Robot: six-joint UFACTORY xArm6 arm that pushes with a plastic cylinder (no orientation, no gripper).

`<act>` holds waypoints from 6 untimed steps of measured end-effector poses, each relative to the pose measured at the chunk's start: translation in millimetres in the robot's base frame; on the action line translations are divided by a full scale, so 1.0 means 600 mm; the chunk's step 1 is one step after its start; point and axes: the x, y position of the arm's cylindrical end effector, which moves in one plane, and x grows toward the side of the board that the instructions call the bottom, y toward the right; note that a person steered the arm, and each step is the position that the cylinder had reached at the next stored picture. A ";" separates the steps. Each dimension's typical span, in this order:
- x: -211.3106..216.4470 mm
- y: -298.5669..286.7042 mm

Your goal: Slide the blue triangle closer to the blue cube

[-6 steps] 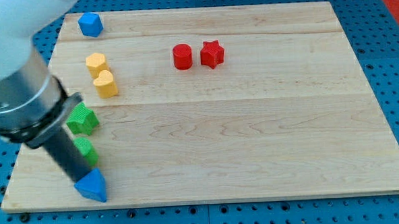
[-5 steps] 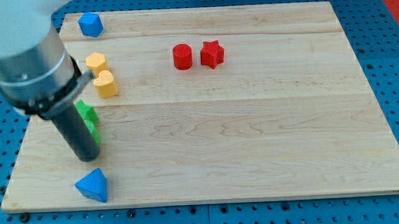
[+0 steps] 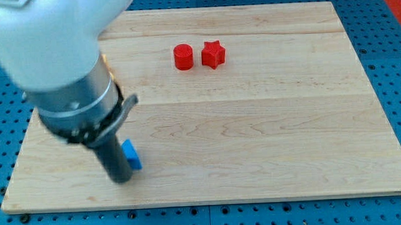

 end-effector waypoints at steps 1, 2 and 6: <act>-0.076 0.018; -0.152 0.021; -0.255 0.102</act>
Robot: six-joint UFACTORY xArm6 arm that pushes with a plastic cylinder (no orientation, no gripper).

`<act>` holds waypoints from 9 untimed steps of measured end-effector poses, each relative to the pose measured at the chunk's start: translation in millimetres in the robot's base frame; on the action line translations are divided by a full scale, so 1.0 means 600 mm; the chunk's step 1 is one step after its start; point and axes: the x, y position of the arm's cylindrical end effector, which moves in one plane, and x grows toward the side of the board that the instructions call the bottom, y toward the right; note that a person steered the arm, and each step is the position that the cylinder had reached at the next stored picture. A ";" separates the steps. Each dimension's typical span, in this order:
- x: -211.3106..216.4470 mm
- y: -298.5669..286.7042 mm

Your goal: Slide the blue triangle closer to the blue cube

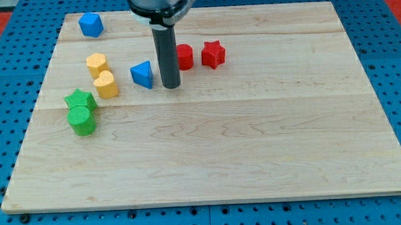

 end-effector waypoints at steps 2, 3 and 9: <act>-0.022 -0.100; -0.053 -0.064; -0.203 -0.198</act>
